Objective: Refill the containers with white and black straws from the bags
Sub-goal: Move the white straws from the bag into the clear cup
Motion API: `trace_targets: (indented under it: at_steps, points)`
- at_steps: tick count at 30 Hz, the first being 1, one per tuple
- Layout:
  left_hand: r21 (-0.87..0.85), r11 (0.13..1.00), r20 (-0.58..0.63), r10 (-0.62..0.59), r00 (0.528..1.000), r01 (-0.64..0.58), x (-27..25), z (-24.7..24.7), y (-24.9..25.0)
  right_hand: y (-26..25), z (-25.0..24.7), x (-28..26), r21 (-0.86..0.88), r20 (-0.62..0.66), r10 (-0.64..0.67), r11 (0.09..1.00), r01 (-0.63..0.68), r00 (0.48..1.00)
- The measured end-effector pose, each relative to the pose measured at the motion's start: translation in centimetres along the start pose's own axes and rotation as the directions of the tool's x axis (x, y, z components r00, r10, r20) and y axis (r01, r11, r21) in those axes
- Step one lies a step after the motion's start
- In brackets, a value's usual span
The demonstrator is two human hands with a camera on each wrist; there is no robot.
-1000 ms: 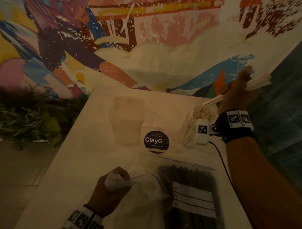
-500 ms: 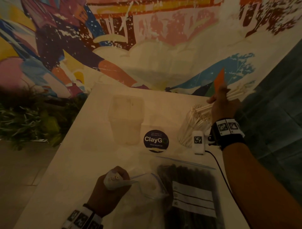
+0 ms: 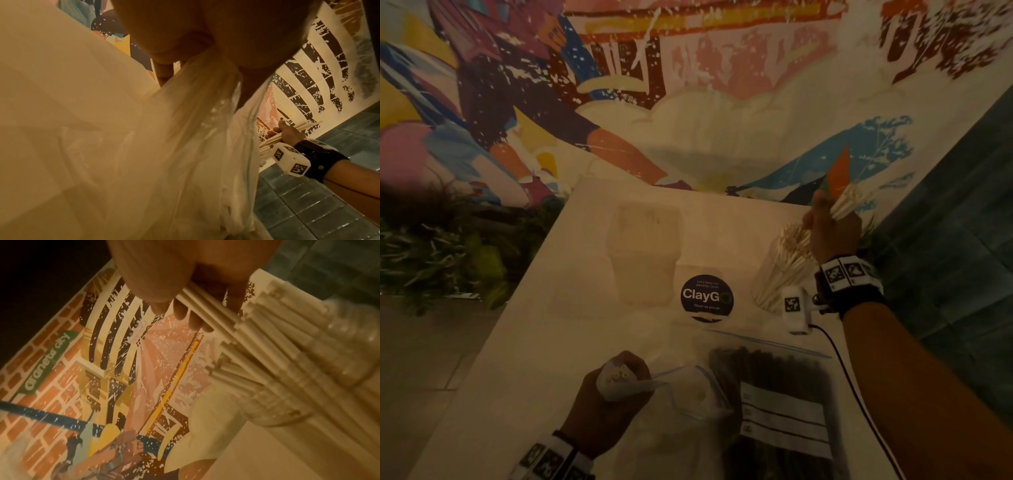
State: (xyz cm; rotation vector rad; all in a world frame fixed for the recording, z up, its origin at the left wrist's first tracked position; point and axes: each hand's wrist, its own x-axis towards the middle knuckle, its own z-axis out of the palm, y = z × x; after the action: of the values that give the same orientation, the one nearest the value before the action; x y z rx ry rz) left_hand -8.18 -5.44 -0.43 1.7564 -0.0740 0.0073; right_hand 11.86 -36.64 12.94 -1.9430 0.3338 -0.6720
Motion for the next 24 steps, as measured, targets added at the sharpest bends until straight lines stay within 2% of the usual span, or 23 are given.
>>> trace_targets:
  at_steps: [3, 6, 8, 10, 12, 13, 14, 15, 16, 17, 19, 20, 21, 24]
  points:
    - [0.009, 1.0, 0.005, 0.015, 1.0, -0.015, -0.2, -0.1, 0.1, 0.7, 0.0, 0.6, -0.144, -0.11, -0.058, 0.989, 0.042, 0.992]
    - [0.001, 1.0, -0.002, 0.001, 1.0, -0.001, -0.4, -0.2, 0.0, -0.1, -0.3, 1.7, -0.068, -0.192, -0.249, 0.968, 0.24, 0.949]
    - [-0.001, 1.0, -0.021, -0.025, 0.999, 0.025, -0.2, -0.2, 0.0, -1.0, -0.8, 2.6, 0.036, -0.283, -0.316, 0.94, 0.339, 0.906]
    - [0.031, 0.999, -0.024, -0.016, 1.0, 0.017, 0.0, -0.2, 0.1, -1.5, -1.2, 3.2, 0.002, -0.329, -0.402, 0.904, 0.427, 0.854]
    - [0.018, 1.0, -0.023, 0.001, 1.0, 0.0, 0.1, -0.1, 0.5, -1.4, -1.3, 3.4, -0.166, -0.278, -0.536, 0.844, 0.51, 0.797]
    - [0.002, 1.0, -0.017, -0.002, 1.0, 0.003, 0.2, -0.1, 0.6, -0.9, -1.1, 3.4, -0.241, -0.202, -0.575, 0.814, 0.529, 0.793]
    - [-0.002, 1.0, -0.014, -0.007, 1.0, 0.007, 0.2, 0.0, 0.8, -0.7, -0.8, 3.1, -0.3, -0.092, -0.564, 0.802, 0.517, 0.821]
    - [0.0, 1.0, -0.012, -0.012, 1.0, 0.012, 0.2, 0.1, 0.9, -0.3, -0.5, 2.7, -0.356, 0.032, -0.496, 0.805, 0.474, 0.868]
    - [-0.005, 1.0, -0.011, -0.013, 1.0, 0.013, 0.2, 0.1, 1.0, 0.3, -0.2, 2.5, -0.45, 0.15, -0.382, 0.795, 0.407, 0.912]
    - [-0.005, 1.0, -0.01, -0.014, 1.0, 0.014, 0.1, 0.0, 1.0, 1.1, 0.1, 2.4, -0.583, 0.26, -0.229, 0.737, 0.341, 0.938]
    - [0.016, 1.0, -0.002, -0.015, 1.0, 0.015, 0.0, 0.0, 1.2, 2.7, 0.6, 2.1, -0.765, 0.406, 0.054, 0.566, 0.307, 0.912]
    - [0.026, 1.0, 0.001, -0.01, 1.0, 0.01, 0.0, 0.0, 1.3, 3.1, 0.8, 2.1, -0.807, 0.419, 0.136, 0.509, 0.3, 0.898]
    - [0.025, 1.0, 0.005, -0.011, 1.0, 0.011, -0.1, -0.1, 1.3, 3.4, 0.9, 2.3, -0.827, 0.402, 0.165, 0.488, 0.279, 0.901]
    - [0.03, 0.999, 0.0, -0.026, 1.0, 0.026, -0.1, 0.0, 1.6, 2.4, 1.3, 1.9, -0.825, 0.302, 0.11, 0.528, 0.202, 0.947]
